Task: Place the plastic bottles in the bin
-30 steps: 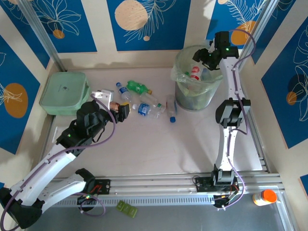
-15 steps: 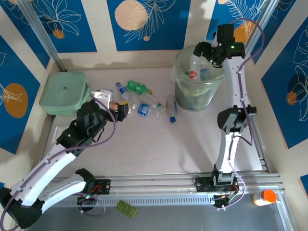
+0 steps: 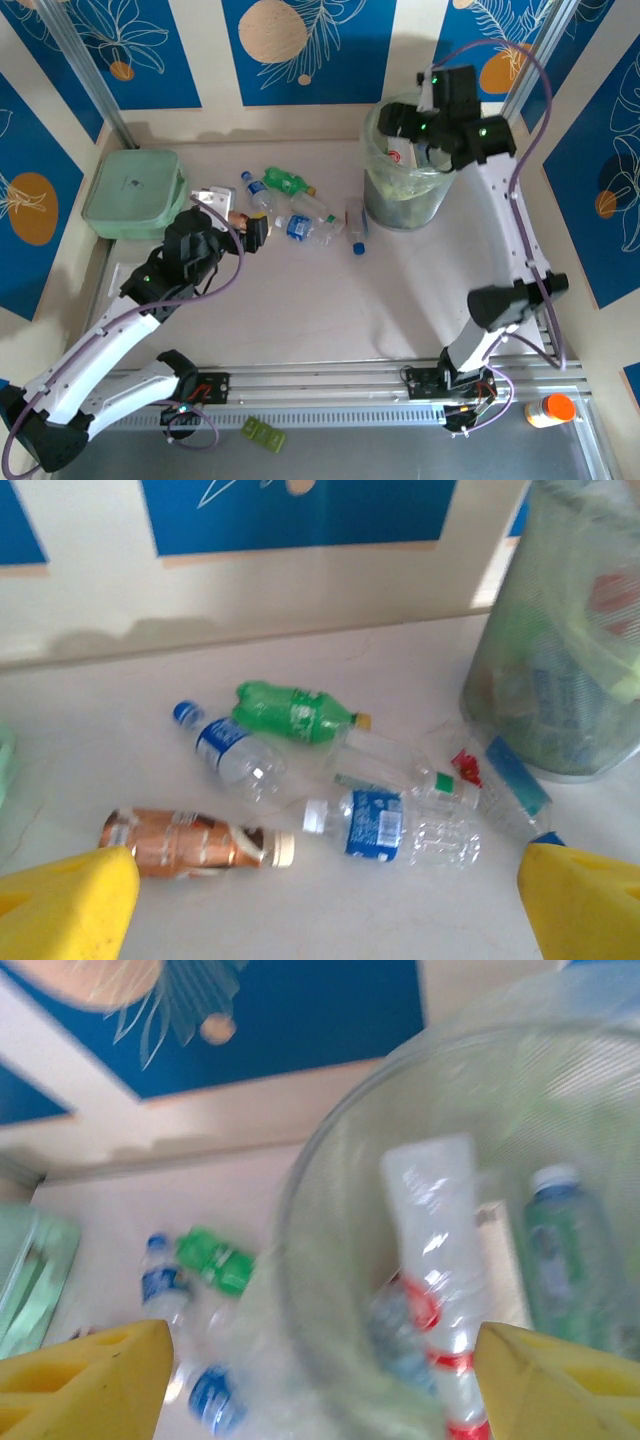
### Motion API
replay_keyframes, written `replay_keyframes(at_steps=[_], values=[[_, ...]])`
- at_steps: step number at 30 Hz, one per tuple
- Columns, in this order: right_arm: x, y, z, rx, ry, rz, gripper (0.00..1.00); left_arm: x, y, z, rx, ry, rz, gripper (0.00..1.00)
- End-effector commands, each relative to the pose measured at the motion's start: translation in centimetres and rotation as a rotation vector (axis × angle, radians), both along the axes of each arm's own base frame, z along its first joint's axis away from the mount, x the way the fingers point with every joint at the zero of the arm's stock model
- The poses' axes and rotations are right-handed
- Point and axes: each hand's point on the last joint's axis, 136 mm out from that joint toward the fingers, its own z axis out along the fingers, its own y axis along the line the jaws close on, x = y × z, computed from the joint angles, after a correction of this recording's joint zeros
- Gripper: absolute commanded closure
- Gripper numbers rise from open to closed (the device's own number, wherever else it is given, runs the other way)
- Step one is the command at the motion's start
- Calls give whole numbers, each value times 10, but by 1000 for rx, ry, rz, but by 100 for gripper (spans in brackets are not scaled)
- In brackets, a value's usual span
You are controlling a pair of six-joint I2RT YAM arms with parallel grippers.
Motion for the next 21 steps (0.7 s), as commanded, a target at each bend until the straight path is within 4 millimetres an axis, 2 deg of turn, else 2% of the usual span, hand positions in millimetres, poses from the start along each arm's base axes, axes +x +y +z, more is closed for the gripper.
replay_keyframes(at_steps=[1,5,11,16,19,21], values=[[-36,10,13,9,-95,45,22,2,34,1,-72,75,240,1],[-85,23,-19,27,-50,118,22,-4,79,-27,-137,217,565,1],[-130,12,-61,23,17,133,22,0,115,-60,-209,381,780,1],[-147,6,-84,34,50,144,22,5,159,-87,-265,466,970,1],[-150,8,-92,51,60,155,22,-7,188,-120,-354,607,1171,1],[-152,12,-93,64,58,175,22,-5,196,-140,-447,683,1230,1]])
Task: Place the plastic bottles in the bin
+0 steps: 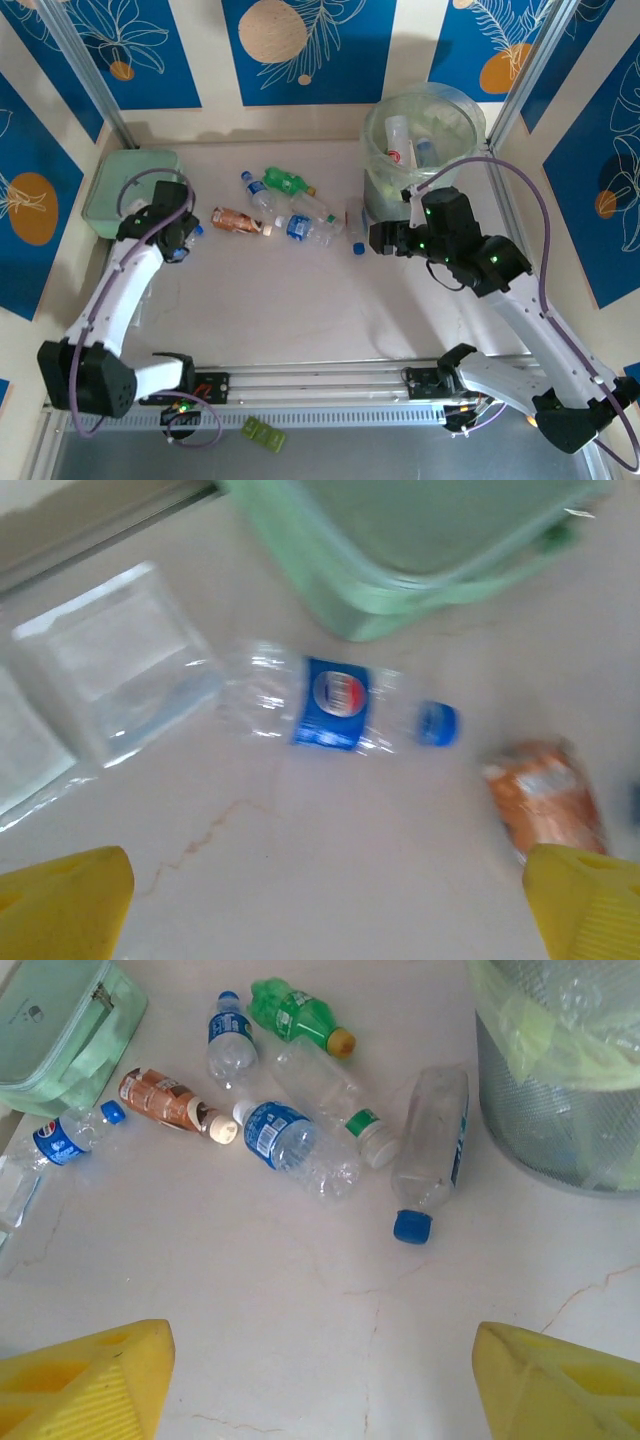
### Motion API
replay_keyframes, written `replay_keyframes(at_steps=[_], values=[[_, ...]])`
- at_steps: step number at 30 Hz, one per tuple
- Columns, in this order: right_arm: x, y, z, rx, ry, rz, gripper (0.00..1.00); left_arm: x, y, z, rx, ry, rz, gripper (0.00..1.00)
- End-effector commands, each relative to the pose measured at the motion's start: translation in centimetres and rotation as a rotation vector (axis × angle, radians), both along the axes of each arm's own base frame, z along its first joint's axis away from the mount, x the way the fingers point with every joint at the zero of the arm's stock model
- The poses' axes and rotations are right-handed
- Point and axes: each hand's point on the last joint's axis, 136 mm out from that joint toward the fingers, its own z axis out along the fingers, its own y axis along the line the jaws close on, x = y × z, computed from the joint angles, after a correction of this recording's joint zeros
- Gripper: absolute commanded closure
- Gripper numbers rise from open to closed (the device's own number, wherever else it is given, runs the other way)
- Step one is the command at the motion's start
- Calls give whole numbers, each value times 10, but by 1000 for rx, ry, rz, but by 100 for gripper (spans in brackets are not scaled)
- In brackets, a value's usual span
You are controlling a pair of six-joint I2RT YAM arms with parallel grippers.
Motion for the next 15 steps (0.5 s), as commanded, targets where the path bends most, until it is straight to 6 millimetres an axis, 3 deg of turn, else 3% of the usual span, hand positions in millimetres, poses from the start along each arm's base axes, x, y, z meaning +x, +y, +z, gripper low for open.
replay_keyframes(at_steps=[1,6,9,15], values=[[-2,11,8,64,-28,36,22,-9,8,-32,-185,75,173,1],[-4,17,3,82,-21,64,22,-5,27,-62,-265,122,363,1],[-7,18,0,91,-20,78,23,11,30,-83,-332,103,417,1],[-15,21,-2,106,-14,103,23,25,38,-107,-369,72,526,1]])
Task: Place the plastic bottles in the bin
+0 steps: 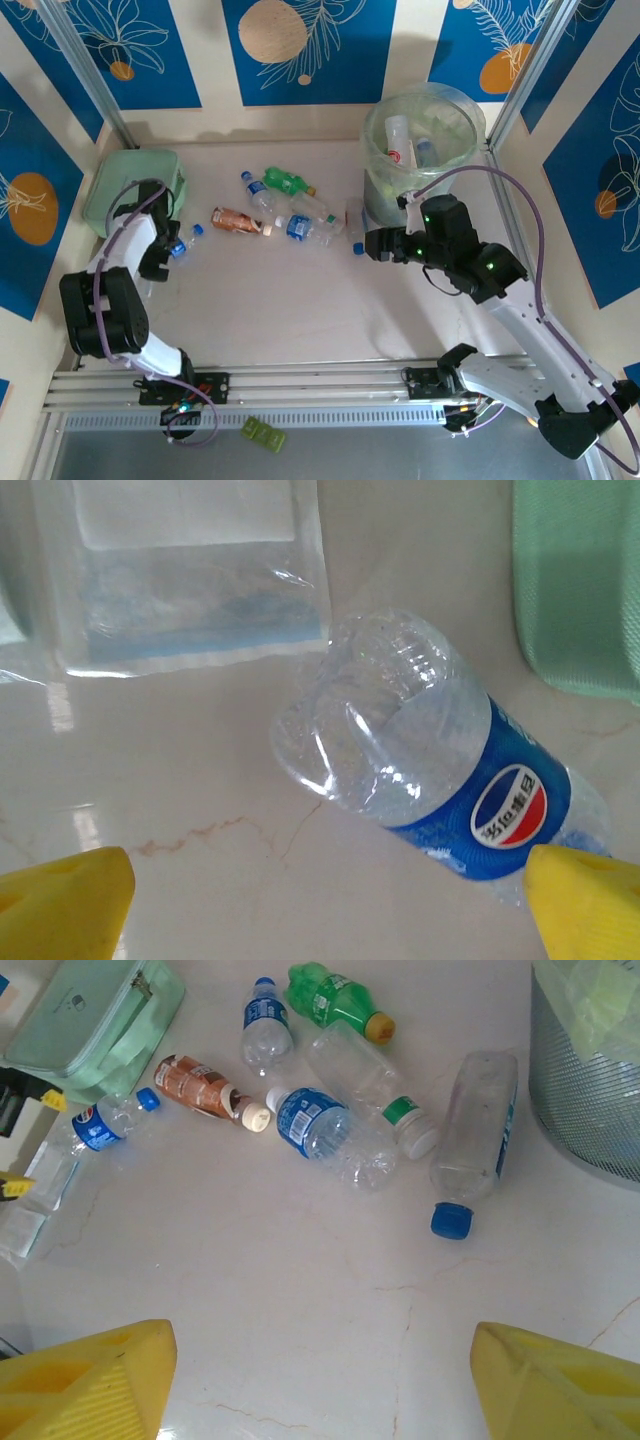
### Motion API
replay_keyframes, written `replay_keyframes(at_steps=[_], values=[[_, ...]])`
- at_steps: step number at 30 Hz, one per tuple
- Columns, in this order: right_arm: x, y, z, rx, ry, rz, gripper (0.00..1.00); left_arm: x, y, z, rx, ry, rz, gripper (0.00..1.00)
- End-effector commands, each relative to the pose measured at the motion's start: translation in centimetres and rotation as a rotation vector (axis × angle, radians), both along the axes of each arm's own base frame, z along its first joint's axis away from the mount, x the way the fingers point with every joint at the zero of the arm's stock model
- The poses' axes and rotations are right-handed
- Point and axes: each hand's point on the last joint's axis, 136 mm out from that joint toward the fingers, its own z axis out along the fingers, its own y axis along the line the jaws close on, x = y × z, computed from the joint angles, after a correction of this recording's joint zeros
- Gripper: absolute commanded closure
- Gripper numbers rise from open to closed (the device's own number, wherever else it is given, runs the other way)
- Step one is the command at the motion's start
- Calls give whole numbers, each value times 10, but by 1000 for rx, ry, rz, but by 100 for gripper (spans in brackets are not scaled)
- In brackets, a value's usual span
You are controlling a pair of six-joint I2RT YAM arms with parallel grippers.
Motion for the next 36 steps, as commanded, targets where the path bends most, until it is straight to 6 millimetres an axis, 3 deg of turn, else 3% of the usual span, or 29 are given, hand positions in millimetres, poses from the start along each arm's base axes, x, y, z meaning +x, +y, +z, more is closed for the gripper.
replay_keyframes(at_steps=[1,8,17,23,27,31,36], values=[[-7,8,5,43,-11,41,23,12,3,-14,-46,-56,104,1],[-9,21,-4,32,25,112,23,37,7,-22,-77,-116,172,1],[-10,34,-11,21,59,154,23,54,11,-44,-98,-86,193,3],[-14,37,-14,1,67,155,23,50,16,-60,-99,-43,178,20],[-15,38,-13,5,70,151,23,47,17,-61,-95,-42,162,32],[-15,40,-10,11,69,150,23,45,18,-53,-92,-50,142,43],[-19,44,-6,6,60,154,23,39,19,-36,-77,-55,106,47]])
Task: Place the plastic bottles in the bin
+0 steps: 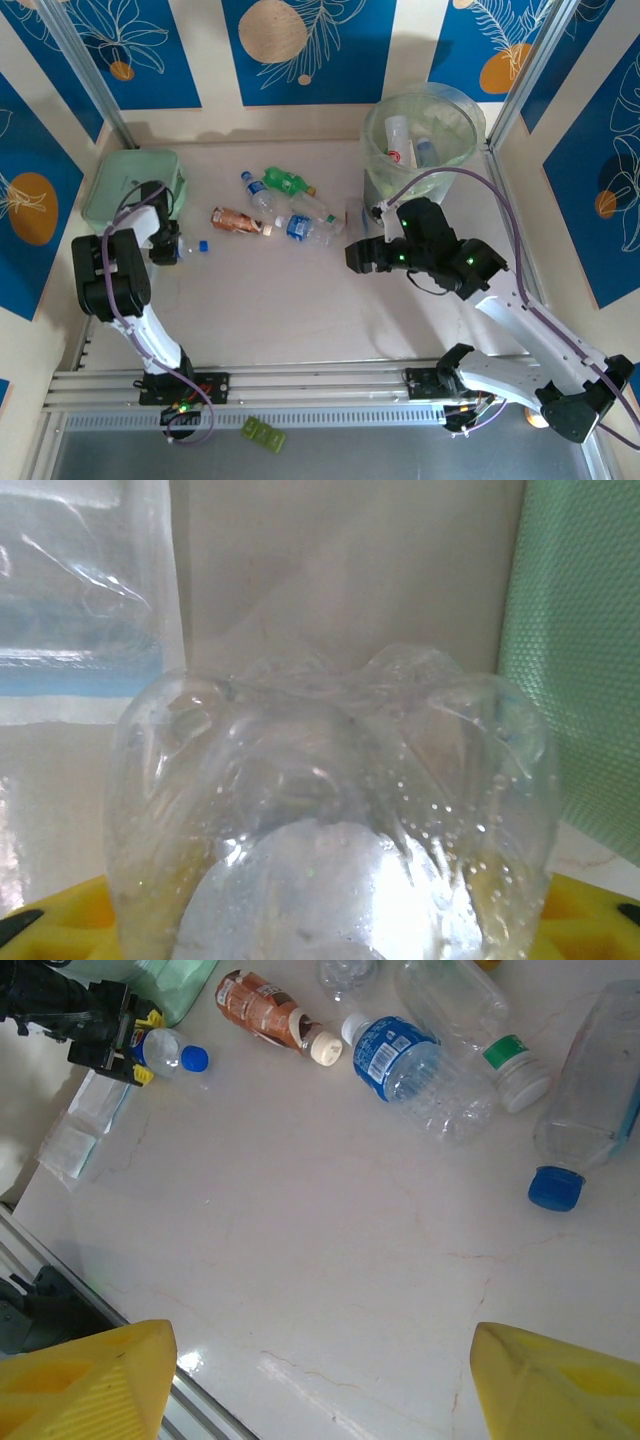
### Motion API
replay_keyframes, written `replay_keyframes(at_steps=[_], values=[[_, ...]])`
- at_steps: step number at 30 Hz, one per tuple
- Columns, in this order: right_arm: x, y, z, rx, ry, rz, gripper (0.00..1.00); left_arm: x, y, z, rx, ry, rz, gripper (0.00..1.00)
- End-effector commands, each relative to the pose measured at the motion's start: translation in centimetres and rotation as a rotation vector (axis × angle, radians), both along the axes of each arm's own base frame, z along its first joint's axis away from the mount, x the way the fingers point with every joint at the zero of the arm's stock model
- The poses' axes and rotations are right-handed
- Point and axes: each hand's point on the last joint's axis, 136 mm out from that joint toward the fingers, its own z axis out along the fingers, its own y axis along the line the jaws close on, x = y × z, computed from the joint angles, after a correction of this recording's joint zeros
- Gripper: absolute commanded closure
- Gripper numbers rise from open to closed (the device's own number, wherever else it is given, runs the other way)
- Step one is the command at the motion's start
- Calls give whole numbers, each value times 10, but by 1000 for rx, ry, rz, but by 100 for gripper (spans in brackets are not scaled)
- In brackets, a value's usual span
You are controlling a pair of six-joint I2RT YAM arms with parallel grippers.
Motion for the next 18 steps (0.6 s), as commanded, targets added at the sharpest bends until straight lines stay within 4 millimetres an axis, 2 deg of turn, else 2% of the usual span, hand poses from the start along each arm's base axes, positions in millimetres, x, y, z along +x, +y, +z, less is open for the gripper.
replay_keyframes(at_steps=[1,6,10,12,15,18], values=[[-1,2,14,13,-24,-8,23,-13,3,22,7,-1,-22,47],[-6,2,21,16,-56,-7,23,-30,-2,49,13,-27,-47,51],[-5,2,29,27,-79,-17,23,-39,-15,76,6,-111,-93,52],[-4,3,34,42,-91,-20,23,-40,-26,91,-1,-160,-140,52],[-3,4,38,62,-94,-31,23,-41,-50,113,-25,-232,-235,59],[-4,7,38,79,-80,-34,23,-34,-82,139,-54,-342,-358,64]])
